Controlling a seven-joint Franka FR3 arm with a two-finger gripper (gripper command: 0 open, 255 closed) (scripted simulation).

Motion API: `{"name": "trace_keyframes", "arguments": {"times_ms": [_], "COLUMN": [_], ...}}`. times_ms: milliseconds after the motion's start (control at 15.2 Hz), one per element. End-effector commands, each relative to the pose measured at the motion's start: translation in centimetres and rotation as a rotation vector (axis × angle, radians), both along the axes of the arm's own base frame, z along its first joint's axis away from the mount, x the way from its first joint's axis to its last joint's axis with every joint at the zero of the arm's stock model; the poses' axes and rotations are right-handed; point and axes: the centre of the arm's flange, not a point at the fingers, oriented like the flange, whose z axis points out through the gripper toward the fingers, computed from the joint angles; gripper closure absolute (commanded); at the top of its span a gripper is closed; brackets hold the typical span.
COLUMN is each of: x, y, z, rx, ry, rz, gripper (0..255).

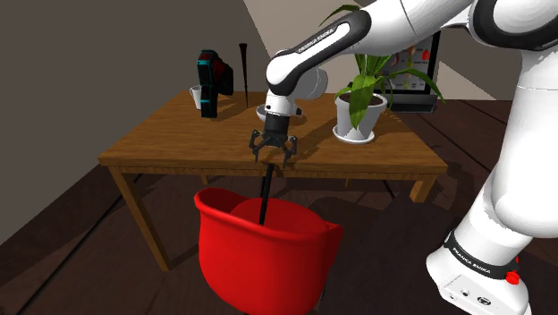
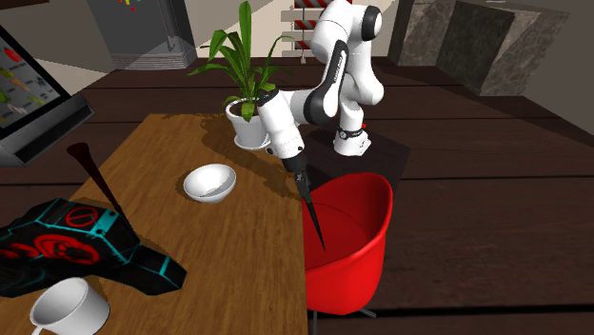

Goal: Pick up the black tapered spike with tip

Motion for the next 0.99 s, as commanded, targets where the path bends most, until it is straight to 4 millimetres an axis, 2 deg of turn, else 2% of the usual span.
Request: {"name": "trace_keyframes", "arguments": {"times_ms": [0,264,396,462,924], "x": [0.2,0.2,0.2,0.2,0.2], "y": [0.1,0.1,0.1,0.0,0.0], "z": [-1.1,-3.5,-3.5,-3.5,-3.5], "rx": [0.002,0.002,0.002,0.002,0.002], "ry": [0.001,0.001,0.001,0.001,0.002], "rz": [-0.004,-0.004,-0.004,-0.004,-0.004], "gripper": [0,0,0,255,255]}}
